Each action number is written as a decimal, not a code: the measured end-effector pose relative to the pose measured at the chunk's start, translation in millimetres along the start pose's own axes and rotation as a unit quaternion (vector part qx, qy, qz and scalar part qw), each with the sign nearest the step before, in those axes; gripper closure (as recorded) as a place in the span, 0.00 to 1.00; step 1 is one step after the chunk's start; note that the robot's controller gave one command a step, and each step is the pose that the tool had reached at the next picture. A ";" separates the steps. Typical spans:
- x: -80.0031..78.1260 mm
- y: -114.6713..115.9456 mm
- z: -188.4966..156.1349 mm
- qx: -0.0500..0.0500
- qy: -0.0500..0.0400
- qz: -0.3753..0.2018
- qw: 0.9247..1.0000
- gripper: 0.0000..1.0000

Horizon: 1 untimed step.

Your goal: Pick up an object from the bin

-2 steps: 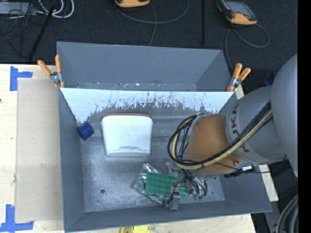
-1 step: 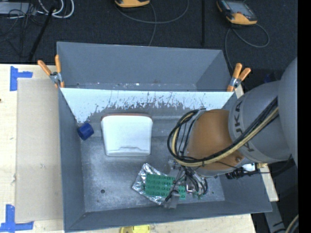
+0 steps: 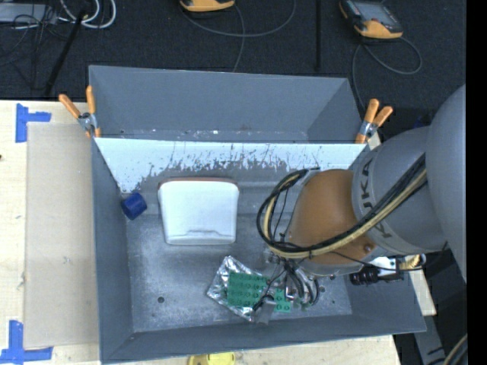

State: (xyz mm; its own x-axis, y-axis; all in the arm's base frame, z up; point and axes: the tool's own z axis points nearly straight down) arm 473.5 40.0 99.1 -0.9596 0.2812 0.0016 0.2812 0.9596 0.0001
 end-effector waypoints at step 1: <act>-2.6 -3.2 30.2 0.000 -0.001 0.035 0.999 0.00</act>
Offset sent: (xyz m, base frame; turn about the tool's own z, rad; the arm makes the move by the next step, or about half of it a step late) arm 0.0013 -0.0047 -0.0291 0.0734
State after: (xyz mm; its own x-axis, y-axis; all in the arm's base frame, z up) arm 475.1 36.2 68.9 -0.9374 0.3482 0.0002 0.3482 0.9374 0.0004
